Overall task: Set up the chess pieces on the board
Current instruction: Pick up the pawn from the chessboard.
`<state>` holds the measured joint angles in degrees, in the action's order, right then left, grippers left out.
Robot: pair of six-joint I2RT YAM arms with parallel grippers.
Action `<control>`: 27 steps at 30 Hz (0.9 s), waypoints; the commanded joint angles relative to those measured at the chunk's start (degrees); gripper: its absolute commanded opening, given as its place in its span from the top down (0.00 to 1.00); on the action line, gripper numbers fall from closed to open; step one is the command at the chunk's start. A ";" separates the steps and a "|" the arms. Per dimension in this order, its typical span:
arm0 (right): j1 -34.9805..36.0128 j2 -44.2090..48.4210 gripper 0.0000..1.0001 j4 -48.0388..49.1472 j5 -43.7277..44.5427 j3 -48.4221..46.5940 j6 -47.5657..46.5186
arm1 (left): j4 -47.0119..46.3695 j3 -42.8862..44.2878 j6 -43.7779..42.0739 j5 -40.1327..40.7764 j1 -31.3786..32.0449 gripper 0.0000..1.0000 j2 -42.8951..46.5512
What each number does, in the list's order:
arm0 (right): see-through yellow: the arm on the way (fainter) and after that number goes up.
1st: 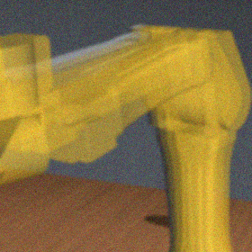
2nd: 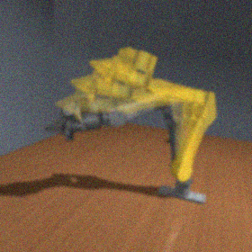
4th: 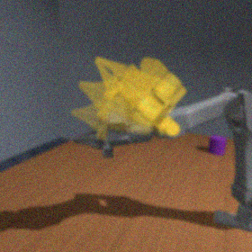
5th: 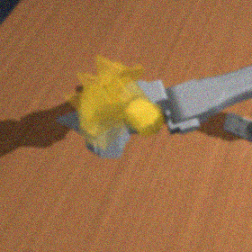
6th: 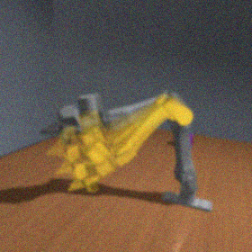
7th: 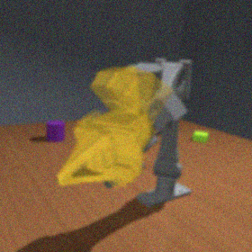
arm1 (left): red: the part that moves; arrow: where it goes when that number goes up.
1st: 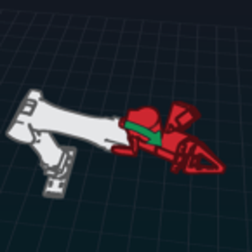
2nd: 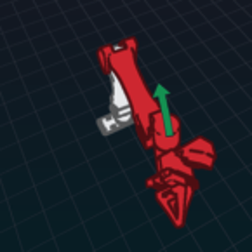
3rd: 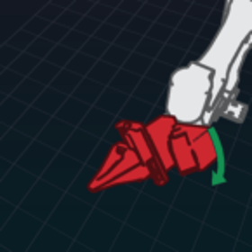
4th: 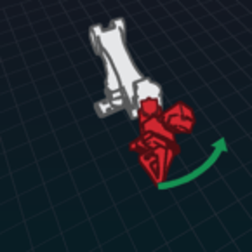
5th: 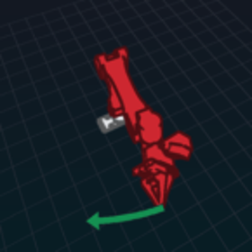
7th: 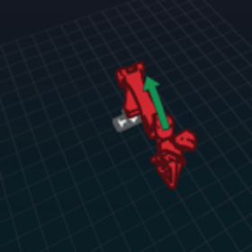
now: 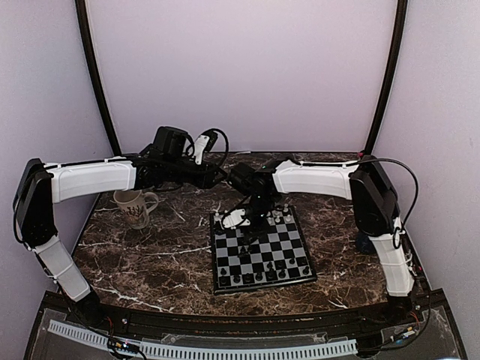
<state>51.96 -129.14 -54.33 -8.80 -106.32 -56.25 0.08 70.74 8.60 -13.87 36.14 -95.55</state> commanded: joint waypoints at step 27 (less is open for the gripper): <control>-21.26 44.02 0.60 15.45 -22.58 39.38 17.73 | 35.95 11.75 -40.19 -3.80 13.20 0.61 -10.71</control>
<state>31.75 -88.23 -42.89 -26.98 -68.79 -40.99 33.50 79.26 -26.52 -17.96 49.60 -105.97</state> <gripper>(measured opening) 0.405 0.387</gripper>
